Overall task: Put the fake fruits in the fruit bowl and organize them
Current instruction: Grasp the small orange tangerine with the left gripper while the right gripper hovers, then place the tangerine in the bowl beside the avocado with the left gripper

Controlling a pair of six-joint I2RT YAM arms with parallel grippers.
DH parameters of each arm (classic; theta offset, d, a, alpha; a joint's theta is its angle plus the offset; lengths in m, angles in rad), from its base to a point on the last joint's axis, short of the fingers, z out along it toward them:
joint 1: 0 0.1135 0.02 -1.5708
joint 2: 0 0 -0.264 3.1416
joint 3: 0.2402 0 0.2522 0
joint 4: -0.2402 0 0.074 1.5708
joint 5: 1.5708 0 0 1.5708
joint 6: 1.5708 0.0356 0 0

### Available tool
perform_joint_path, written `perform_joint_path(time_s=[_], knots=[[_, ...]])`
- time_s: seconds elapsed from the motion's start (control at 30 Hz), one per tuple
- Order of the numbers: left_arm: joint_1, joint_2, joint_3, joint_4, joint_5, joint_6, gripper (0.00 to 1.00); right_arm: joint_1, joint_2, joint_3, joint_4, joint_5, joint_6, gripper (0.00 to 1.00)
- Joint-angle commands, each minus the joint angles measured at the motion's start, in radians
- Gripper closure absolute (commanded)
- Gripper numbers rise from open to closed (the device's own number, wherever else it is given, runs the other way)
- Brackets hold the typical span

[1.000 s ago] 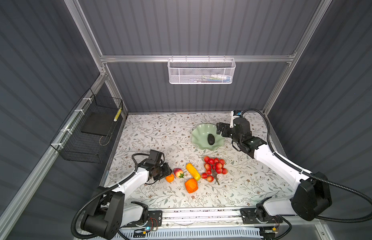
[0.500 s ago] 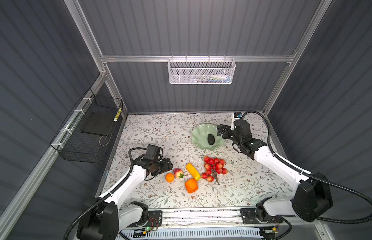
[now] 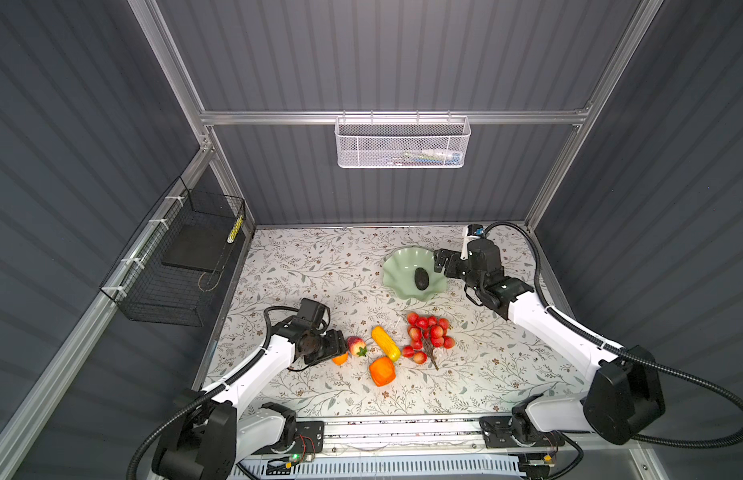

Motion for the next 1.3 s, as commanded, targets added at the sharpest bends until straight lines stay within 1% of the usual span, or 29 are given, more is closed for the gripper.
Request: perform_joint_path(time_s=[0.0, 0.07, 0.2, 0.27, 0.33, 0.4, 0.5, 0.6, 0.67, 0.73, 0.8, 0.83, 0.93, 0.97, 1.07, 1.17, 1.27], knots=[[-0.011, 0.03, -0.022, 0.019, 0.017, -0.006, 0.33, -0.004, -0.01, -0.008, 0.001, -0.007, 0.009, 0.01], [-0.012, 0.045, -0.028, 0.035, 0.015, -0.005, 0.39, -0.004, -0.011, -0.008, 0.001, -0.007, 0.009, 0.01], [-0.014, 0.076, -0.029, 0.058, 0.012, -0.004, 0.46, -0.004, -0.005, -0.006, 0.001, -0.011, 0.01, 0.01], [-0.015, 0.075, -0.03, 0.066, 0.014, -0.005, 0.55, -0.004, -0.002, -0.003, 0.001, -0.012, 0.011, 0.01], [-0.015, 0.06, -0.021, 0.047, 0.002, 0.005, 0.6, -0.005, -0.001, -0.002, 0.001, -0.012, 0.009, 0.01], [-0.015, 0.029, 0.01, 0.0, -0.022, 0.03, 0.61, -0.005, 0.0, -0.005, 0.001, -0.011, 0.009, 0.01], [-0.015, -0.02, 0.112, -0.071, -0.073, 0.084, 0.62, -0.006, 0.002, -0.009, -0.001, -0.011, 0.009, 0.01], [-0.015, 0.007, 0.247, -0.035, -0.092, 0.146, 0.61, -0.007, 0.004, -0.012, 0.0, -0.014, 0.012, 0.01], [-0.015, 0.093, 0.353, 0.028, -0.076, 0.18, 0.61, -0.008, 0.0, -0.013, -0.001, -0.02, 0.012, 0.01], [-0.016, 0.209, 0.461, 0.079, -0.054, 0.196, 0.61, -0.011, -0.01, -0.013, -0.018, -0.025, 0.012, 0.01], [-0.041, 0.325, 0.571, 0.124, -0.038, 0.22, 0.61, -0.013, -0.038, -0.022, -0.034, -0.025, 0.012, 0.01], [-0.066, 0.386, 0.631, 0.135, -0.053, 0.235, 0.61, -0.014, -0.057, -0.034, -0.04, -0.023, 0.013, 0.01], [-0.137, 0.565, 0.808, 0.126, -0.073, 0.29, 0.61, -0.018, -0.126, -0.089, -0.051, -0.013, 0.021, 0.01], [-0.154, 0.629, 0.898, 0.115, -0.077, 0.3, 0.61, -0.019, -0.151, -0.11, -0.056, -0.008, 0.027, 0.01], [-0.181, 0.795, 1.053, 0.112, -0.07, 0.3, 0.61, -0.021, -0.208, -0.16, -0.076, -0.003, 0.045, 0.01], [-0.191, 0.928, 1.172, 0.107, -0.057, 0.303, 0.6, -0.022, -0.247, -0.194, -0.1, 0.002, 0.058, 0.01], [-0.205, 1.024, 1.262, 0.08, -0.067, 0.308, 0.57, -0.022, -0.295, -0.216, -0.118, 0.005, 0.063, 0.01]])
